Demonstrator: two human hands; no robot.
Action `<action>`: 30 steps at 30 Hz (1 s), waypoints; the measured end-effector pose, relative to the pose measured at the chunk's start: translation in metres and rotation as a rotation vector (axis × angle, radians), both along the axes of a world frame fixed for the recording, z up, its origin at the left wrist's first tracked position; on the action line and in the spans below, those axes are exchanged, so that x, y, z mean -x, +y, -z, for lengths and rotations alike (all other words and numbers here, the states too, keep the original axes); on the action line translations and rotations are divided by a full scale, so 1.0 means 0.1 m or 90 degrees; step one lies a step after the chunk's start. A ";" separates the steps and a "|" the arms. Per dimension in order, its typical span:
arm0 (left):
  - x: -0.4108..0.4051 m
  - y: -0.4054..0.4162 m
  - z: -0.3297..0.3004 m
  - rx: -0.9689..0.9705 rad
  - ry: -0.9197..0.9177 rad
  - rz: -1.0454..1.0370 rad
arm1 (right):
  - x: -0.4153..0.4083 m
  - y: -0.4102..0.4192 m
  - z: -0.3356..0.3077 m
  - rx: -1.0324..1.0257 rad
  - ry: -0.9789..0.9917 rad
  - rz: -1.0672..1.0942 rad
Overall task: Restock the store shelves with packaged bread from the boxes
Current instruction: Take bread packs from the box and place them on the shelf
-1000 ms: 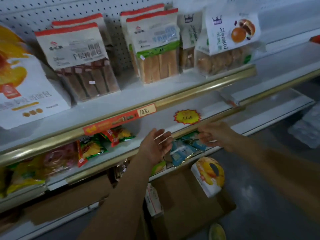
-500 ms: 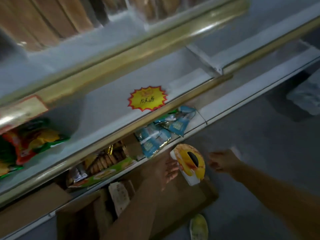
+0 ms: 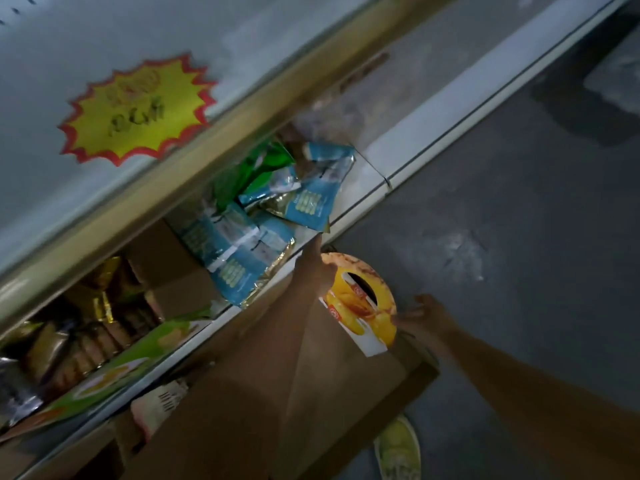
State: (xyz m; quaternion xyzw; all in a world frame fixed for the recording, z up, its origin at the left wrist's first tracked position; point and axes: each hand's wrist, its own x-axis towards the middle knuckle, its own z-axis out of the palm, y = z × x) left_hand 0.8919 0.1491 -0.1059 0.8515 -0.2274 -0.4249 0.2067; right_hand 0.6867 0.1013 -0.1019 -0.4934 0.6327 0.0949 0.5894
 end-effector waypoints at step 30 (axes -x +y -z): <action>-0.17 1.86 -1.35 0.019 -0.206 0.231 | -0.07 1.09 -1.22 0.247 -0.119 -0.129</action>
